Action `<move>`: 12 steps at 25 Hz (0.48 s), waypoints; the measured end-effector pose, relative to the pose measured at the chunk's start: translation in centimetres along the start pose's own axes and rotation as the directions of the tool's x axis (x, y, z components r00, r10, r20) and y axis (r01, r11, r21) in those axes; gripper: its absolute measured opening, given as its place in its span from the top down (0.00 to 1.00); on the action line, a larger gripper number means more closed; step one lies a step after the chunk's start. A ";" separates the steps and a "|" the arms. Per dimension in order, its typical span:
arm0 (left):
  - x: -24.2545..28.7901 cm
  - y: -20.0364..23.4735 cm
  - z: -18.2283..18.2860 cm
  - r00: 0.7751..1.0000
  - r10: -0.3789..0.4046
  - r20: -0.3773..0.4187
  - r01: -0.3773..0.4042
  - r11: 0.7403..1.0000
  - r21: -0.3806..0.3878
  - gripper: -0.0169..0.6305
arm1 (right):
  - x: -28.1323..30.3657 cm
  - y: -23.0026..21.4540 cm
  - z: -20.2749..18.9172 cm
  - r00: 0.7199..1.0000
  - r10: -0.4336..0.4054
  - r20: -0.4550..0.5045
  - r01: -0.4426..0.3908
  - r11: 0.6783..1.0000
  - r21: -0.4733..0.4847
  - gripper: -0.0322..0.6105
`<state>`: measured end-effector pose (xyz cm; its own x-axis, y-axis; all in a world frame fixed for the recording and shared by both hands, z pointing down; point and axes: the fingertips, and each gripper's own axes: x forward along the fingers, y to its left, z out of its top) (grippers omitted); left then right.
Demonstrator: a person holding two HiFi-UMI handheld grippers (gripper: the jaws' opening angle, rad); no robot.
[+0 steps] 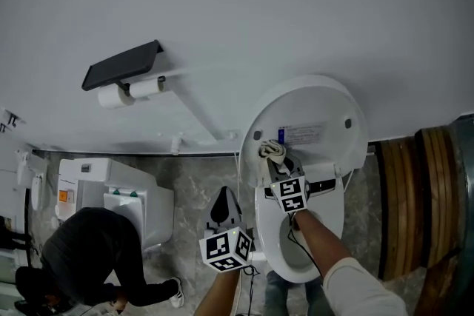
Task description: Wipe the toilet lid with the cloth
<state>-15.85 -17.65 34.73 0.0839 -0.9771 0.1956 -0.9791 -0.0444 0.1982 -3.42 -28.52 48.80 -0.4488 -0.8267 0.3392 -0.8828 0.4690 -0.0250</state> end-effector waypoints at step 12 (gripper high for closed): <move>1.7 -8.2 -1.7 0.994 -0.102 -0.032 0.102 0.994 0.023 0.95 | -9.9 -19.1 -4.7 0.892 -0.443 -0.088 0.451 0.885 0.116 0.81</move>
<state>-7.37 -18.55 35.08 0.1889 -0.9603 0.2052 -0.9695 -0.1491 0.1946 18.55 -27.82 50.35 0.0028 -0.9179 0.3967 -0.9998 0.0063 0.0215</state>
